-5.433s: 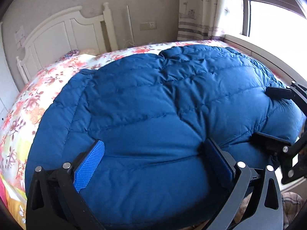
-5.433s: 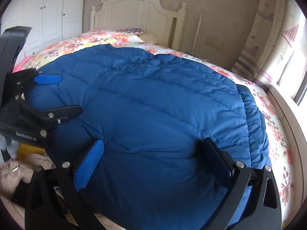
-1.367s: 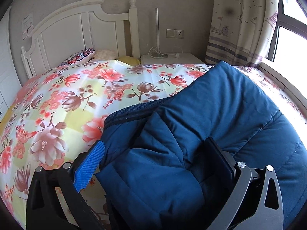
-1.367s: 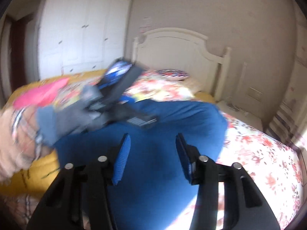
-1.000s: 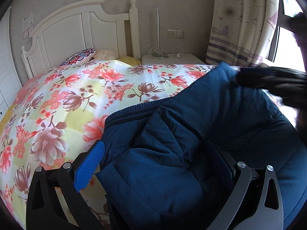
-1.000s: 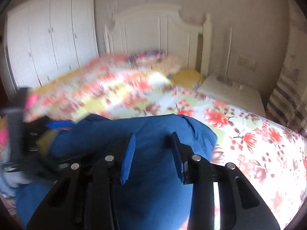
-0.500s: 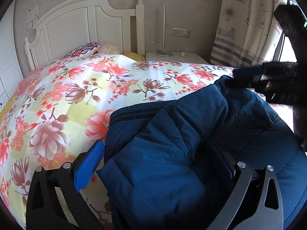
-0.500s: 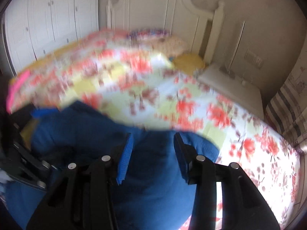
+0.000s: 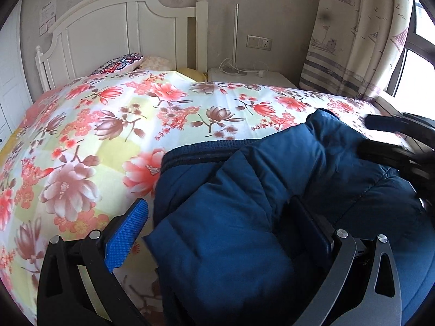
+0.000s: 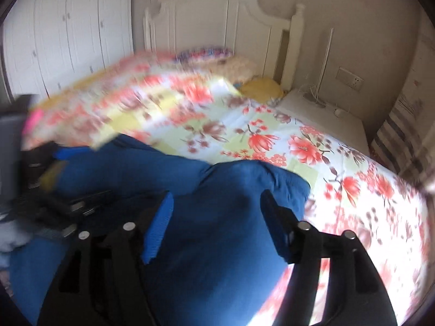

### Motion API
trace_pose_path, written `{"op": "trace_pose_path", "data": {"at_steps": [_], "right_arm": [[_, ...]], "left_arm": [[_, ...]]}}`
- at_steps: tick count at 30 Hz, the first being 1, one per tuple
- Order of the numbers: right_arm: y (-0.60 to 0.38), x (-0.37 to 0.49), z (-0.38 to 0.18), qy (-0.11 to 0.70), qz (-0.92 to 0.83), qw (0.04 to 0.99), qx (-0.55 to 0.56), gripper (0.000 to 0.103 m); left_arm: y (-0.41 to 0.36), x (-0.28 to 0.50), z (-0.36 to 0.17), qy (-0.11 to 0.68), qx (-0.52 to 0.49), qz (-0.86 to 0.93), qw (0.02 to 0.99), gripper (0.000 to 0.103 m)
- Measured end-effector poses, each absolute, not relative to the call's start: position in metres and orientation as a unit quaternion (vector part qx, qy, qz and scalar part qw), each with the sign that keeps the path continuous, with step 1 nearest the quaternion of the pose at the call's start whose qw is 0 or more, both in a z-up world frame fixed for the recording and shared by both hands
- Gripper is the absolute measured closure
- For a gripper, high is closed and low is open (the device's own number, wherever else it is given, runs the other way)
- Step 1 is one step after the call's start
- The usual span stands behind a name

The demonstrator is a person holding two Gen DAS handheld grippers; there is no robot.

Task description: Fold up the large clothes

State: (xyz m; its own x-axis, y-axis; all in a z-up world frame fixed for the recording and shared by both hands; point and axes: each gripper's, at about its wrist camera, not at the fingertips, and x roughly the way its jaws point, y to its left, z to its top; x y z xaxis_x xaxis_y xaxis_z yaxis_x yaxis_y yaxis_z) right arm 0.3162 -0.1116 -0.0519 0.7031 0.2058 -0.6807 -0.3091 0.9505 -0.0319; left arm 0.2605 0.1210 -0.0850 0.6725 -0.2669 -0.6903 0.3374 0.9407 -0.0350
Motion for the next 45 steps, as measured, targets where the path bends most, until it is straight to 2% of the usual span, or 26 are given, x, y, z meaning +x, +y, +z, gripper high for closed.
{"op": "trace_pose_path", "data": {"at_steps": [2,9,12,14,18,22,25,28,31,34,39,44,45], "right_arm": [[-0.115,0.278,-0.044,0.338,0.162,0.925,-0.067,0.027],[-0.114,0.197,-0.042,0.301,0.191,0.932,-0.069,0.027],[-0.092,0.191,-0.069,0.312,0.195,0.926,-0.086,0.026],[-0.086,0.189,-0.076,0.300,0.186,0.932,-0.082,0.025],[-0.076,0.181,-0.062,0.318,0.178,0.924,-0.117,0.026],[-0.059,0.139,-0.040,0.267,0.212,0.927,-0.153,0.026],[-0.033,0.122,-0.060,0.272,0.220,0.916,-0.198,0.027],[-0.025,0.117,-0.086,0.262,0.211,0.918,-0.210,0.026],[-0.027,0.116,-0.074,0.283,0.211,0.913,-0.203,0.030],[-0.018,0.096,-0.065,0.250,0.217,0.915,-0.230,0.030],[-0.013,0.094,-0.097,0.248,0.232,0.911,-0.234,0.029],[-0.023,0.094,-0.071,0.289,0.279,0.890,-0.218,0.030],[-0.035,0.094,-0.060,0.283,0.287,0.895,-0.191,0.027]], "left_arm": [[0.126,0.252,-0.076,0.362,0.061,-0.142,0.919,0.004],[0.154,0.178,-0.031,0.296,0.076,-0.105,0.947,0.004],[0.138,0.151,-0.042,0.291,0.152,-0.087,0.941,0.004],[0.132,0.150,-0.069,0.307,0.184,-0.070,0.931,0.004],[0.161,0.154,-0.089,0.321,0.072,-0.103,0.939,0.004],[0.170,0.153,-0.096,0.318,0.046,-0.102,0.942,0.004],[0.174,0.154,-0.100,0.320,0.026,-0.107,0.941,0.004],[0.176,0.154,-0.105,0.317,0.025,-0.106,0.942,0.004],[0.178,0.153,-0.106,0.318,0.024,-0.104,0.942,0.004],[0.179,0.152,-0.105,0.317,0.024,-0.101,0.943,0.004],[0.180,0.149,-0.107,0.314,0.021,-0.099,0.944,0.004],[0.181,0.148,-0.106,0.318,0.019,-0.098,0.943,0.004],[0.182,0.148,-0.106,0.319,0.015,-0.099,0.943,0.004]]}}
